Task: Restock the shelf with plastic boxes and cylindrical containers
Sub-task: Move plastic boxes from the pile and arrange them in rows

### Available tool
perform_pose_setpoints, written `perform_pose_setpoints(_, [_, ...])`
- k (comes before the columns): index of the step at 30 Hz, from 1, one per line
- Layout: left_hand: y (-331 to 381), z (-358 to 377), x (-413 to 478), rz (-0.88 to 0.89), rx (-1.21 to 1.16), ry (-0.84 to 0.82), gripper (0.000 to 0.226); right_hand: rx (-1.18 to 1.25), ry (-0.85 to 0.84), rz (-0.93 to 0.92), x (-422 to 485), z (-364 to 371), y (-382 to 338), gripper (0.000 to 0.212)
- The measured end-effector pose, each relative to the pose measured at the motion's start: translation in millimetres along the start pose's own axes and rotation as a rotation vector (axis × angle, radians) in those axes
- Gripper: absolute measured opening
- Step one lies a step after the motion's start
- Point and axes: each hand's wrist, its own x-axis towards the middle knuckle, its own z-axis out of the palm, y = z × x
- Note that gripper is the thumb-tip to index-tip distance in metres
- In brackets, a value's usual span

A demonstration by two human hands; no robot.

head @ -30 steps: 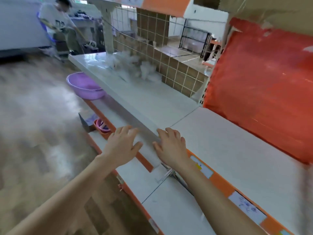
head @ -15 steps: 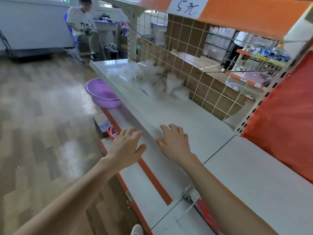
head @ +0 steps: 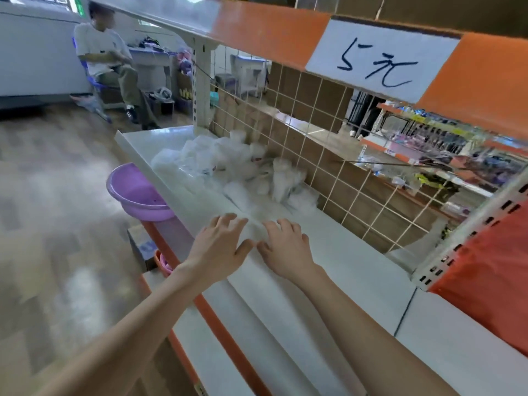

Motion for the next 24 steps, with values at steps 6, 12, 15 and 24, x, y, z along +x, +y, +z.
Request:
perform_pose_setpoints(6, [-15, 9, 45, 0.095, -0.022, -0.06, 0.052, 0.036, -0.001, 0.134, 24, 14, 13, 0.051])
perform_pose_setpoints(12, [-33, 14, 90, 0.263, 0.028, -0.071, 0.054, 0.031, 0.13, 0.364, 54, 19, 18, 0.044])
perform_pose_setpoints(15, [-46, 10, 115, 0.327, 0.041, -0.033, 0.051, 0.069, 0.212, 0.505, 74, 13, 25, 0.046])
perform_pose_setpoints(24, [-69, 5, 156, 0.477, 0.025, -0.056, 0.048, 0.17, 0.159, 0.815, 126, 19, 33, 0.051])
